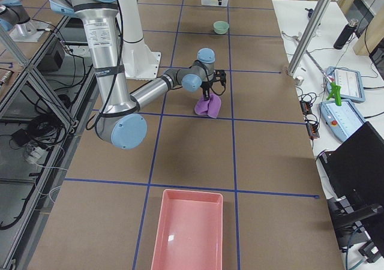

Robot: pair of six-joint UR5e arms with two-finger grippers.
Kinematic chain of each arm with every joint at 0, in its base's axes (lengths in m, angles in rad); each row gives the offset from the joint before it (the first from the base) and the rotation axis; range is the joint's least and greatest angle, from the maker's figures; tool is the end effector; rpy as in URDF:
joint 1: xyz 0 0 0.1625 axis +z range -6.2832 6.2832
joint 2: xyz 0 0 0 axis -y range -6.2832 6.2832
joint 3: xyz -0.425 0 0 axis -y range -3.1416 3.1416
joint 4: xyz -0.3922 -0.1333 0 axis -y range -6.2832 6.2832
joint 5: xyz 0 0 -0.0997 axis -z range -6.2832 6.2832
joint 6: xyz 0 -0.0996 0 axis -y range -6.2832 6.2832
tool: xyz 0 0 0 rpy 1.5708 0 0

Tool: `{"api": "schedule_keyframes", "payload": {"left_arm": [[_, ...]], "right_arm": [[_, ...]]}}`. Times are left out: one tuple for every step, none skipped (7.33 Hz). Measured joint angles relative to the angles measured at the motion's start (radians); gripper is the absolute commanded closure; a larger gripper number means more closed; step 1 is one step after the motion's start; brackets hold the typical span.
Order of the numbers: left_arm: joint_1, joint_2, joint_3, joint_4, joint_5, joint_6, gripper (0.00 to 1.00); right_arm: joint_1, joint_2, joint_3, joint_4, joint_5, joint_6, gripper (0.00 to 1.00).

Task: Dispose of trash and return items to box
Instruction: 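Reach the right gripper down and grasp the purple cloth, then carry the cloth off-table with the right gripper while the left grasps the green cup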

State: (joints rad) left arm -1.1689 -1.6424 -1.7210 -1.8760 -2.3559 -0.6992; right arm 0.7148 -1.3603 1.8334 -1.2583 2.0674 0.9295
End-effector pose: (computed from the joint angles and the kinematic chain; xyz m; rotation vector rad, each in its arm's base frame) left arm 0.1512 -0.5166 0.5109 0.0246 0.9129 -0.0696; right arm -0.3745 -0.4387 0.3908 0.1158 -0.8932 -0.1265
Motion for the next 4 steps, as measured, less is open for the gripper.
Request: {"api": "schedule_keyframes", "payload": {"left_arm": [[0.000,0.000,0.007,0.000,0.001,0.000,0.09],[0.003,-0.001,0.021,-0.003,0.010,-0.001,0.10],[0.017,-0.002,0.032,-0.013,0.040,-0.013,0.10],[0.049,-0.002,0.039,-0.039,0.077,-0.048,0.10]], "right_arm": [[0.004,0.001,0.001,0.000,0.001,-0.010,1.00],[0.022,0.002,0.004,0.000,0.009,-0.015,1.00],[0.070,0.005,0.012,-0.003,0.046,-0.028,1.00],[0.160,0.006,0.026,-0.010,0.118,-0.051,1.00]]}}
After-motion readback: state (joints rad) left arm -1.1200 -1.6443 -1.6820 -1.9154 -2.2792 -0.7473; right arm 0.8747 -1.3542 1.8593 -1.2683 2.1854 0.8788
